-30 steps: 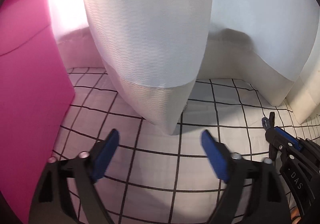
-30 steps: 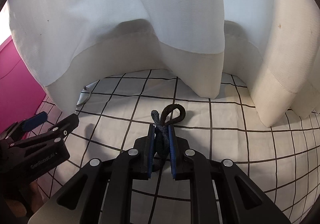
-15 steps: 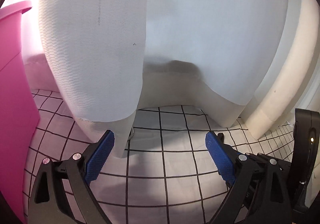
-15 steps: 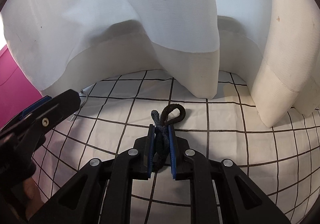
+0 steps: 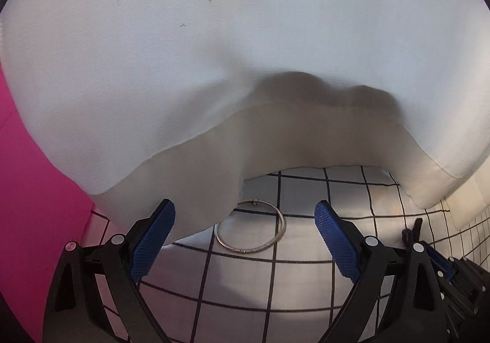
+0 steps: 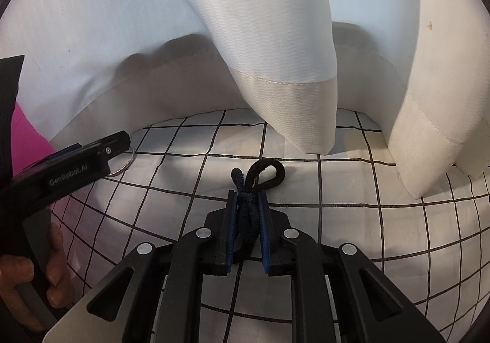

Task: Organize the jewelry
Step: 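Grasp the black hair tie with the right tool while the left tool approaches the silver bangle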

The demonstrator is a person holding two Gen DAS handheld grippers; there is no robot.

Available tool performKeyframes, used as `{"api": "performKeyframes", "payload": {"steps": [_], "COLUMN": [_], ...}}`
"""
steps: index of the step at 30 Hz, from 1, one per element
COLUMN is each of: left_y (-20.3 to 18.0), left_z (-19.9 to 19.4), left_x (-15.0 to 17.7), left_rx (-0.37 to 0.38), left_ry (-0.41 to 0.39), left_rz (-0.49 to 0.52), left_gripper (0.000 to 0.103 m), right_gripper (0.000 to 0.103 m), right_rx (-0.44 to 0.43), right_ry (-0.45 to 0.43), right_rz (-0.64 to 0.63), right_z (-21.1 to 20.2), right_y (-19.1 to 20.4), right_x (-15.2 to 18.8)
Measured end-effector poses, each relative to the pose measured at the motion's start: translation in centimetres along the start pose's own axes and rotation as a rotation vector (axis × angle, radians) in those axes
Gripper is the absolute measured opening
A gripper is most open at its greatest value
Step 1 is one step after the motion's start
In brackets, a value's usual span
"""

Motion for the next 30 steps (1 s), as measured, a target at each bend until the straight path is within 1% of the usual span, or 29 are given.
{"api": "performKeyframes", "payload": {"steps": [3, 5, 6, 9, 13, 17, 20, 21, 23, 24, 25, 26, 28, 30], "left_y": [-0.6, -0.9, -1.0, -0.8, -0.9, -1.5, -1.9, -1.2, -0.8, -0.4, 0.5, 0.4, -0.6, -1.1], "left_z": [-0.5, -0.4, 0.0, 0.9, 1.6, 3.2, 4.0, 4.3, 4.6, 3.9, 2.0, 1.2, 0.6, 0.1], "left_x": [1.6, 2.2, 2.3, 3.1, 2.7, 1.5, 0.9, -0.1, -0.4, -0.1, 0.7, 1.1, 1.0, 1.5], "left_rx": [0.001, -0.020, -0.032, -0.060, -0.071, -0.070, -0.069, -0.071, -0.071, -0.069, -0.065, -0.058, -0.041, -0.032], "left_ry": [0.019, 0.017, 0.029, 0.101, 0.096, 0.109, 0.110, 0.111, 0.108, 0.105, 0.098, 0.092, 0.079, 0.066], "left_rz": [0.012, 0.023, 0.023, 0.006, -0.009, -0.012, -0.016, -0.017, -0.018, -0.014, -0.007, 0.002, 0.021, 0.039], "left_gripper": [0.091, 0.091, 0.091, 0.091, 0.092, 0.097, 0.097, 0.097, 0.096, 0.093, 0.087, 0.083, 0.063, 0.051], "right_gripper": [0.014, 0.014, 0.014, 0.014, 0.014, 0.014, 0.014, 0.014, 0.014, 0.014, 0.014, 0.014, 0.014, 0.014], "right_rx": [-0.006, -0.010, -0.010, -0.013, -0.016, -0.021, -0.025, -0.025, -0.025, -0.026, -0.026, -0.025, -0.024, -0.024], "right_ry": [-0.001, -0.001, -0.001, -0.002, -0.007, -0.011, -0.012, -0.013, -0.013, -0.013, -0.013, -0.013, -0.012, -0.012], "right_rz": [0.005, 0.007, 0.008, 0.014, 0.023, 0.031, 0.036, 0.036, 0.036, 0.036, 0.036, 0.035, 0.031, 0.028], "right_z": [1.3, 1.3, 1.4, 1.0, 1.1, 0.9, 0.6, 0.5, 0.5, 0.5, 0.5, 0.5, 0.3, 0.3], "right_y": [-0.4, -0.6, -0.6, -0.9, -1.0, -1.0, -1.2, -1.3, -1.3, -1.3, -1.3, -1.2, -1.2, -1.0], "right_x": [0.7, 0.7, 0.7, 0.5, 1.0, 1.2, 1.3, 1.4, 1.4, 1.4, 1.4, 1.4, 1.3, 1.2]}}
Point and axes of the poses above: each gripper's, at about its wrist camera, not at the fingertips, and z roughly the way its jaws point, y to its left, x to its underside, the point moved 3 cm from there along z, roughly the way its jaws point, and after that the axes turned 9 degrees about -z, right-handed, at the moved point
